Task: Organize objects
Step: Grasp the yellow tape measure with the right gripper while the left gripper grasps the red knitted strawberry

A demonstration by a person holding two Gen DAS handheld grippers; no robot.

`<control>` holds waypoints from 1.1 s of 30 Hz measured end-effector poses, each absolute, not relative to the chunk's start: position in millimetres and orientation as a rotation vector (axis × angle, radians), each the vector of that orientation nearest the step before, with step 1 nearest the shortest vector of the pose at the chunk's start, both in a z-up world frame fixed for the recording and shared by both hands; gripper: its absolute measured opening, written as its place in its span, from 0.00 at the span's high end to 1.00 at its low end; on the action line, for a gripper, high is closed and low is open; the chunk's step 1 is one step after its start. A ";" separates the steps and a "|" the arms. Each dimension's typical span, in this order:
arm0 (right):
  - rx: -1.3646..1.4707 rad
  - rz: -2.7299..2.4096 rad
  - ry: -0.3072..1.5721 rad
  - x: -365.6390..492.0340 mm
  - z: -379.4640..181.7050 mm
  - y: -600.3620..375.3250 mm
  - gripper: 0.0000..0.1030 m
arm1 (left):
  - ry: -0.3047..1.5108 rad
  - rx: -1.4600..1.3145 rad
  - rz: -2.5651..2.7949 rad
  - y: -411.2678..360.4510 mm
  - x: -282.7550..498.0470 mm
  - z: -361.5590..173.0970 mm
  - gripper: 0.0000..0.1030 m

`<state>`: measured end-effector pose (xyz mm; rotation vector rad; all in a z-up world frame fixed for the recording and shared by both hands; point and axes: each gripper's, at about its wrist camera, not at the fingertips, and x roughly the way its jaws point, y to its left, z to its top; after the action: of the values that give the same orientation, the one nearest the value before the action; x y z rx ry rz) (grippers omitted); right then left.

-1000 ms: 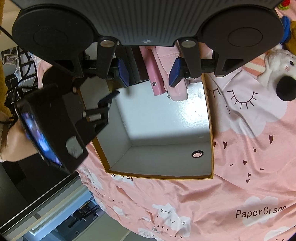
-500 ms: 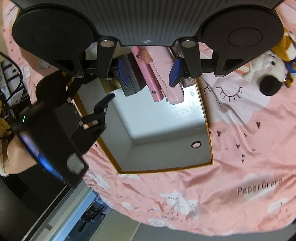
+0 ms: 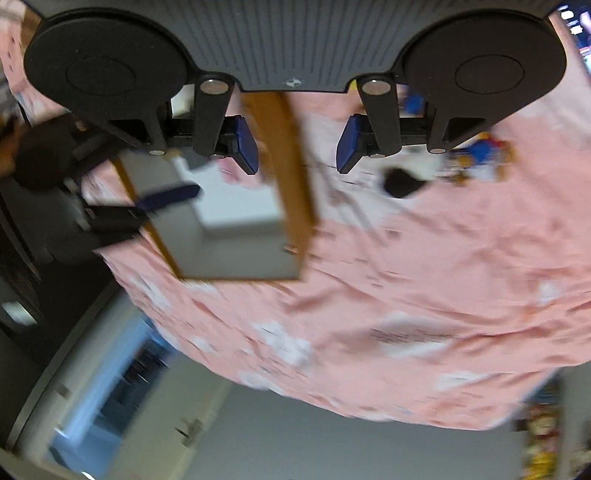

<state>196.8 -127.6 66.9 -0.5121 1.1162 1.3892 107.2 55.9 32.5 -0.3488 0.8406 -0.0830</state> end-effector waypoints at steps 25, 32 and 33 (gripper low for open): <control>-0.732 1.289 1.372 108.7 -68.6 23.6 0.39 | 1.284 -0.168 0.069 90.2 92.3 -79.9 0.46; -0.849 1.339 1.388 102.0 -80.8 31.9 0.39 | 1.348 -0.052 0.046 79.6 89.5 -94.2 0.46; -0.859 1.343 1.392 100.9 -82.2 33.3 0.39 | 1.355 -0.047 0.049 79.6 88.9 -96.7 0.47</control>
<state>100.9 33.3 -82.2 -0.8588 1.3923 1.3427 88.9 79.6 -96.7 -0.0472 1.3552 0.0490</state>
